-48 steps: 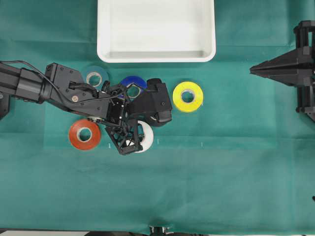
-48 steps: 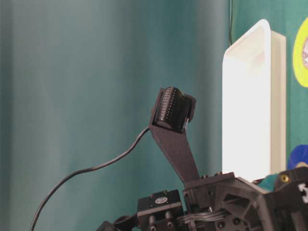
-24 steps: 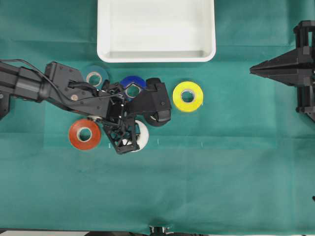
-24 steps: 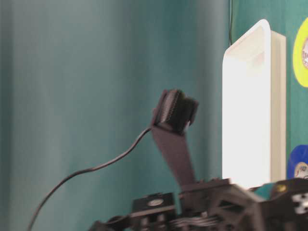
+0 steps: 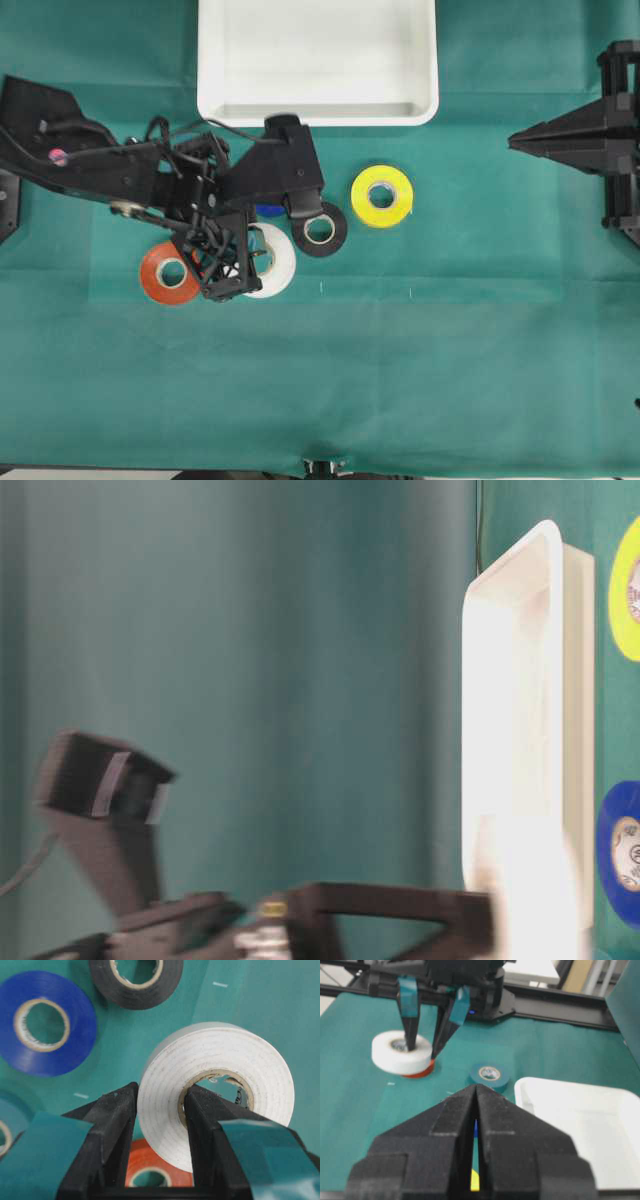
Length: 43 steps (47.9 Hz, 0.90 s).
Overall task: Pick up the tape from a random location and place it into the white case.
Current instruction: 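Lift the white tape roll up with the left gripper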
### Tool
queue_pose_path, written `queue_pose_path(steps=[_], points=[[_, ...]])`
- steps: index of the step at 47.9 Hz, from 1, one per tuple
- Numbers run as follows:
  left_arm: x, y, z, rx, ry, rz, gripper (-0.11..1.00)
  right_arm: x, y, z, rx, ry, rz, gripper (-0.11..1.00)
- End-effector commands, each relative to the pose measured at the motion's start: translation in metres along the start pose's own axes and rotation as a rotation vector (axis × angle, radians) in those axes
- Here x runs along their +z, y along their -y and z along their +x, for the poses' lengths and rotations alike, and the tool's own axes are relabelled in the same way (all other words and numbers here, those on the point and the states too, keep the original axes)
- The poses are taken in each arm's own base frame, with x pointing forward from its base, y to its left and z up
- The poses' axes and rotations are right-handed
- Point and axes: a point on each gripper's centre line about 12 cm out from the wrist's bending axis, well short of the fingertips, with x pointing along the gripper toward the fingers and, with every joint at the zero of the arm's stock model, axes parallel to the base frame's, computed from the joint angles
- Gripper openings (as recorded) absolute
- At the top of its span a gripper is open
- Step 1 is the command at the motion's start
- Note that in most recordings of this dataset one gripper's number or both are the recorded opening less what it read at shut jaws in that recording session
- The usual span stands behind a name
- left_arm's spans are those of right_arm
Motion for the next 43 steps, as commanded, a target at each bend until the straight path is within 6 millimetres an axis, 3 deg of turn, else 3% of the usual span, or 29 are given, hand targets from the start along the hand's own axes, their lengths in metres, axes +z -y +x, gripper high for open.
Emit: queue_pose_path(steps=[1, 23, 43], points=[[0.011, 0.004, -0.030, -0.020, 0.056, 0.012, 0.27, 0.011, -0.001, 0.002, 0.002, 0.028, 0.000, 0.00], [0.035, 0.013, -0.113, -0.030, 0.104, 0.051, 0.27, 0.015, -0.001, 0.003, 0.003, 0.035, -0.003, 0.00], [0.044, 0.017, -0.142, -0.023, 0.107, 0.060, 0.27, 0.017, -0.001, 0.002, 0.003, 0.040, -0.003, 0.00]])
